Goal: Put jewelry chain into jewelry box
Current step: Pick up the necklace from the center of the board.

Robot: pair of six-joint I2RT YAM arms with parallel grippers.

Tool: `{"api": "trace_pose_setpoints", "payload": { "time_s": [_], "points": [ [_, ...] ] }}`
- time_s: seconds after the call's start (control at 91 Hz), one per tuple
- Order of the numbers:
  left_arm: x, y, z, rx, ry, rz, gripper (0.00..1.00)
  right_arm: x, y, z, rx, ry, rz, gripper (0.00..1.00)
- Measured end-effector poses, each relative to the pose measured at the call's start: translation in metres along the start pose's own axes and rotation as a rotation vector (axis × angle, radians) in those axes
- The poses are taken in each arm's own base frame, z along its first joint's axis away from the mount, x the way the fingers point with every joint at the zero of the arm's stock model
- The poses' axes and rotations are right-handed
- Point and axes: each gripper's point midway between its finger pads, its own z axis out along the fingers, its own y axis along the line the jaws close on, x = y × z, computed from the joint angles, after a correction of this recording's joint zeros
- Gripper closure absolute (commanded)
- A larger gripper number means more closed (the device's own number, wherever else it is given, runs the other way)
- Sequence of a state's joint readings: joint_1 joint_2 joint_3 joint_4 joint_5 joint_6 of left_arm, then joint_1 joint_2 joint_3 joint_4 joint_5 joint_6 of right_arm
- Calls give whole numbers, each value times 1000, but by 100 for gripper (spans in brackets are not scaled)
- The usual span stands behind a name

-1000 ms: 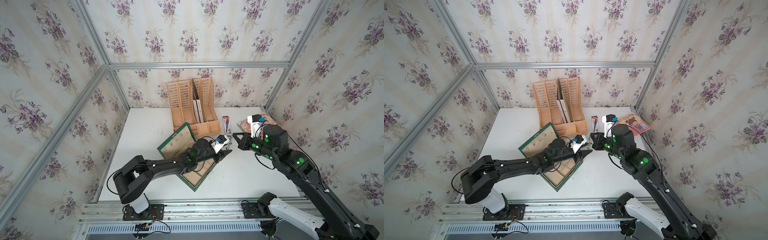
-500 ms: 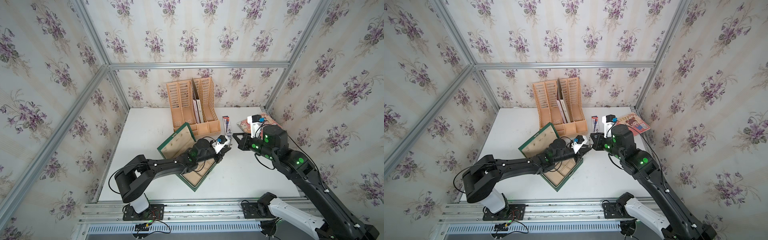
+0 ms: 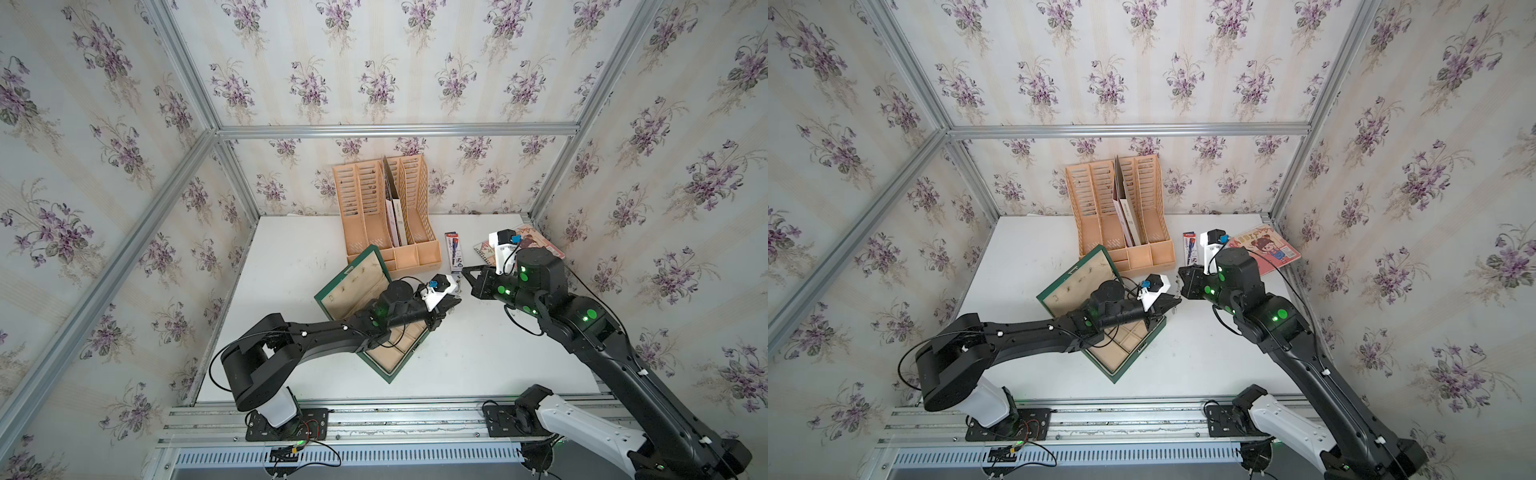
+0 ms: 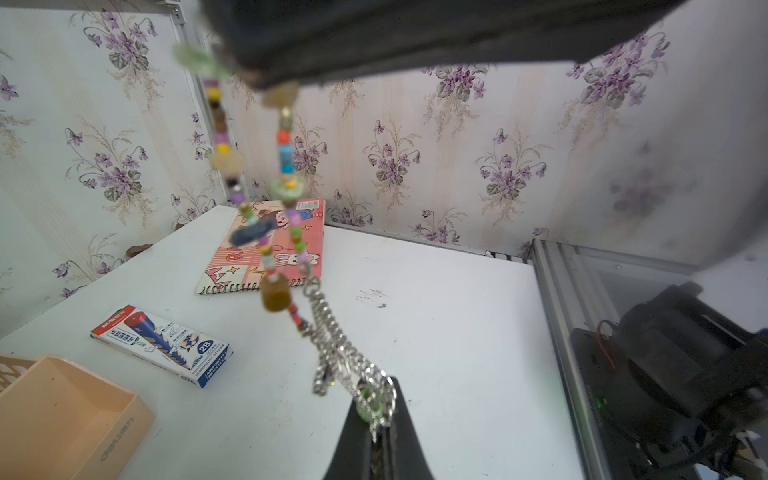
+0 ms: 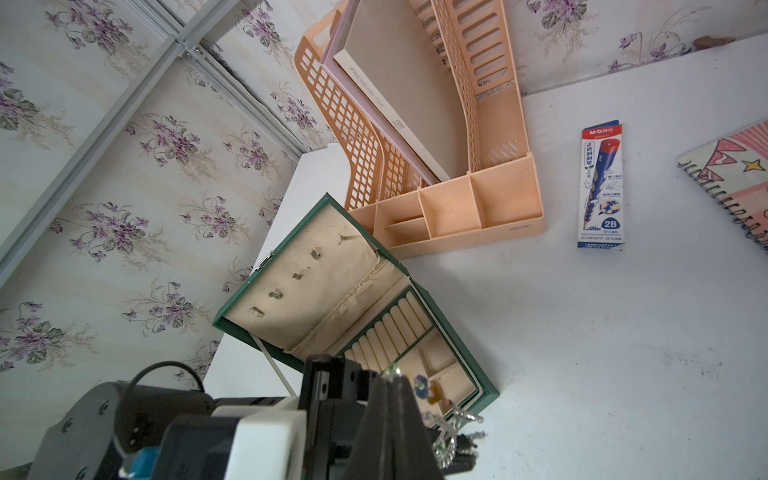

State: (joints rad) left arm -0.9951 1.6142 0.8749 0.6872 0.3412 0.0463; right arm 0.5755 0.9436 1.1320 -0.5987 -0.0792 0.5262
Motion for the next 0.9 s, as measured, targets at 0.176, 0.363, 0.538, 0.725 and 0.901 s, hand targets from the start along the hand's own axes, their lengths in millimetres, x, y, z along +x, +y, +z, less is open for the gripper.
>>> {"api": "trace_pose_setpoints", "payload": {
  "time_s": [0.176,0.363,0.538,0.725,0.901],
  "points": [
    [-10,-11,-14,37,-7,8,100,7,-1,8,-15,17,25,99],
    [-29,-18,-33,37,1,42,100,19,4,14,-74,45,50,64],
    [-52,-22,-48,29,16,65,100,18,12,10,-124,30,49,43],
    [-60,-24,-63,13,70,57,100,15,13,-10,-179,-77,36,37],
    [-70,-27,-80,0,104,45,100,37,-4,-24,-246,-216,-6,39]
  ]
}}
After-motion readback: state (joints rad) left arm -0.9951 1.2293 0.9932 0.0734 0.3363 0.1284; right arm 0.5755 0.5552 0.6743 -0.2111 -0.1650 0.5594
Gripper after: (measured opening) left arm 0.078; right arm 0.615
